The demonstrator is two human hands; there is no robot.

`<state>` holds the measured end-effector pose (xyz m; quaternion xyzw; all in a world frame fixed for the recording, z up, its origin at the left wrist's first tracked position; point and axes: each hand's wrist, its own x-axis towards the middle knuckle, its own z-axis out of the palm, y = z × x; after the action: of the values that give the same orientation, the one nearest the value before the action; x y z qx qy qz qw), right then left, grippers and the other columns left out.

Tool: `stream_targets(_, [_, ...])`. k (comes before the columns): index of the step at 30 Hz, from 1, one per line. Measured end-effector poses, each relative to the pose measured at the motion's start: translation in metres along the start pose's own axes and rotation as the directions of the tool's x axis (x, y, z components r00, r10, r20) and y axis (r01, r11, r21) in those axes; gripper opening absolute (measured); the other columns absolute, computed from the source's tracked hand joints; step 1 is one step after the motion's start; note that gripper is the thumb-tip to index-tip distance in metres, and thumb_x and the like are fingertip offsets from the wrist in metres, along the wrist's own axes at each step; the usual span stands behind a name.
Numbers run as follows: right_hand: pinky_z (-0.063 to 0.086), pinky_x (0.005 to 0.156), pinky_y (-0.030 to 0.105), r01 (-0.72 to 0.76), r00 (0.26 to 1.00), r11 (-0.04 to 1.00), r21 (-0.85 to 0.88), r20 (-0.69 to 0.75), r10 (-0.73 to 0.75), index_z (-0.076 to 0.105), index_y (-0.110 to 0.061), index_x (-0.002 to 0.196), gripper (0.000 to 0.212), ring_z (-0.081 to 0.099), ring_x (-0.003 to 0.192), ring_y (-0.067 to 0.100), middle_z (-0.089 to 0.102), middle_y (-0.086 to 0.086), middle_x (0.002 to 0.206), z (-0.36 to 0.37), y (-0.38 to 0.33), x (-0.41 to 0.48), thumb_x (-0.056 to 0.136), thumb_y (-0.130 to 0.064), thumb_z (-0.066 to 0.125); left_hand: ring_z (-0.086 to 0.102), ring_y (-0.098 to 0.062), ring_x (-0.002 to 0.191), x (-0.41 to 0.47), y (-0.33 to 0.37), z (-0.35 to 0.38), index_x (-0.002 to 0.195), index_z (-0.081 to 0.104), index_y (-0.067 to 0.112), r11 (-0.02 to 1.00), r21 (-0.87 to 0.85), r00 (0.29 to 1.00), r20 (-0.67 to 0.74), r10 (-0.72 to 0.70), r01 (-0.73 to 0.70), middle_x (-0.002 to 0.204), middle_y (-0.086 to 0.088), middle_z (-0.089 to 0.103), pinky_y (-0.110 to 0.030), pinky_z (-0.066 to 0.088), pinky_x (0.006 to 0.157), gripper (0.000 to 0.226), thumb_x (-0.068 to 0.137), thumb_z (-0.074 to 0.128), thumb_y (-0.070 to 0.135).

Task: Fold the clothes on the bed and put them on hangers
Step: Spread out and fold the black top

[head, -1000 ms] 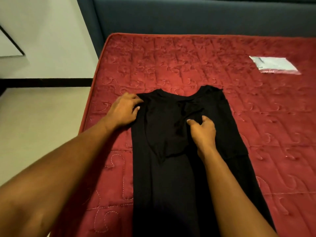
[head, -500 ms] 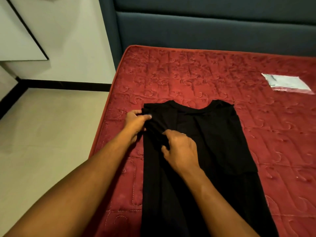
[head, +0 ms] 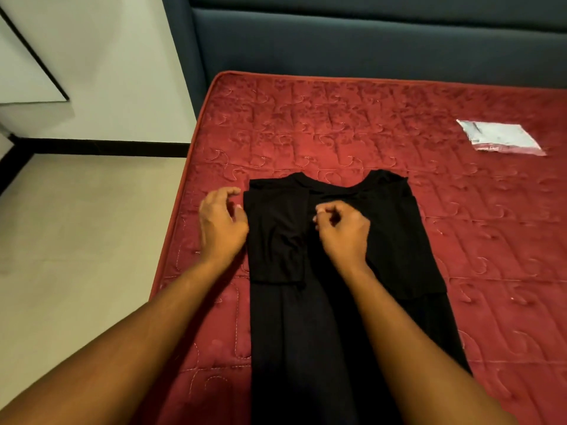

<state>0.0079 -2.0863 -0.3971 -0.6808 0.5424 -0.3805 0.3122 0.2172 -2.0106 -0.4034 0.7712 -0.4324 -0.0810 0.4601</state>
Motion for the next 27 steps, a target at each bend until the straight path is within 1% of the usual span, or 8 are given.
stream_targets(2, [0.06, 0.08, 0.042, -0.161, 0.984, 0.987, -0.017, 0.068, 0.162, 0.074, -0.022, 0.103, 0.019, 0.072, 0.074, 0.016, 0.073, -0.006, 0.081, 0.012, 0.006, 0.042, 0.086, -0.029, 0.069, 0.062, -0.02, 0.091, -0.019, 0.011, -0.003, 0.102, 0.07, 0.016, 0.965, -0.005, 0.959, 0.11, 0.262, -0.263, 0.099, 0.001, 0.067, -0.045, 0.052, 0.085, 0.017, 0.09, 0.061, 0.023])
stream_targets(4, [0.062, 0.081, 0.048, -0.228, 0.946, 0.967, -0.116, 0.208, 0.248, 0.069, -0.021, 0.109, 0.041, 0.074, 0.078, 0.023, 0.073, -0.006, 0.079, 0.027, 0.014, 0.071, 0.079, -0.049, 0.073, 0.059, -0.019, 0.084, -0.038, 0.017, -0.001, 0.092, 0.074, 0.019, 0.894, 0.001, 0.85, 0.309, 0.426, -0.449, 0.09, 0.005, 0.068, -0.041, 0.05, 0.079, 0.024, 0.092, 0.064, 0.041])
stream_targets(8, [0.063, 0.075, 0.046, -0.222, 0.939, 0.954, -0.203, 0.219, 0.265, 0.072, -0.008, 0.086, 0.03, 0.073, 0.07, 0.026, 0.074, 0.008, 0.074, 0.042, 0.009, 0.083, 0.081, -0.037, 0.081, 0.055, -0.019, 0.086, -0.061, 0.019, 0.014, 0.098, 0.077, 0.025, 0.736, 0.145, 0.673, 0.55, 0.495, -0.661, 0.089, 0.007, 0.066, -0.037, 0.048, 0.075, 0.058, 0.076, 0.063, 0.077])
stream_targets(10, [0.063, 0.07, 0.047, -0.247, 0.941, 0.95, -0.191, 0.186, 0.282, 0.071, -0.005, 0.076, 0.028, 0.073, 0.065, 0.028, 0.074, 0.012, 0.072, 0.044, 0.006, 0.085, 0.082, -0.03, 0.081, 0.055, -0.022, 0.088, -0.067, 0.021, 0.02, 0.098, 0.077, 0.022, 0.664, 0.18, 0.62, 0.589, 0.518, -0.726, 0.09, 0.003, 0.064, -0.037, 0.049, 0.073, 0.055, 0.074, 0.069, 0.07])
stream_targets(13, [0.064, 0.07, 0.047, -0.26, 0.934, 0.944, -0.203, 0.197, 0.299, 0.072, -0.008, 0.071, 0.02, 0.073, 0.064, 0.026, 0.073, 0.009, 0.066, 0.046, 0.004, 0.092, 0.083, -0.023, 0.079, 0.055, -0.024, 0.084, -0.075, 0.023, 0.026, 0.084, 0.076, 0.019, 0.571, 0.192, 0.564, 0.571, 0.596, -0.798, 0.085, 0.0, 0.063, -0.035, 0.049, 0.068, 0.026, 0.079, 0.077, 0.045])
stream_targets(17, [0.063, 0.07, 0.039, -0.253, 0.949, 0.949, -0.19, 0.142, 0.282, 0.074, -0.017, 0.07, 0.012, 0.072, 0.068, 0.019, 0.072, 0.0, 0.07, 0.048, -0.002, 0.106, 0.081, -0.02, 0.079, 0.056, -0.024, 0.075, -0.089, 0.024, 0.034, 0.073, 0.069, 0.015, 0.597, 0.177, 0.597, 0.486, 0.639, -0.783, 0.079, -0.003, 0.06, -0.034, 0.051, 0.061, 0.015, 0.081, 0.08, 0.022])
stream_targets(22, [0.059, 0.082, 0.033, -0.25, 0.955, 0.948, -0.198, 0.109, 0.275, 0.075, -0.021, 0.09, 0.014, 0.072, 0.082, 0.02, 0.075, 0.001, 0.083, 0.051, 0.007, 0.097, 0.089, -0.035, 0.073, 0.061, -0.021, 0.087, -0.102, 0.024, 0.028, 0.111, 0.075, 0.014, 0.666, -0.026, 0.583, 0.458, 0.671, -0.746, 0.1, -0.002, 0.068, -0.032, 0.054, 0.075, 0.022, 0.101, 0.06, 0.026])
stream_targets(27, [0.05, 0.079, 0.027, -0.342, 0.934, 0.933, -0.109, 0.066, 0.35, 0.065, -0.02, 0.113, 0.034, 0.073, 0.091, 0.021, 0.076, 0.0, 0.089, 0.031, 0.019, 0.04, 0.088, -0.042, 0.068, 0.062, -0.026, 0.101, -0.094, 0.01, 0.004, 0.117, 0.071, 0.005, 0.854, 0.016, 0.841, 0.188, 0.508, -0.52, 0.111, -0.007, 0.067, -0.039, 0.05, 0.088, 0.023, 0.097, 0.06, 0.009])
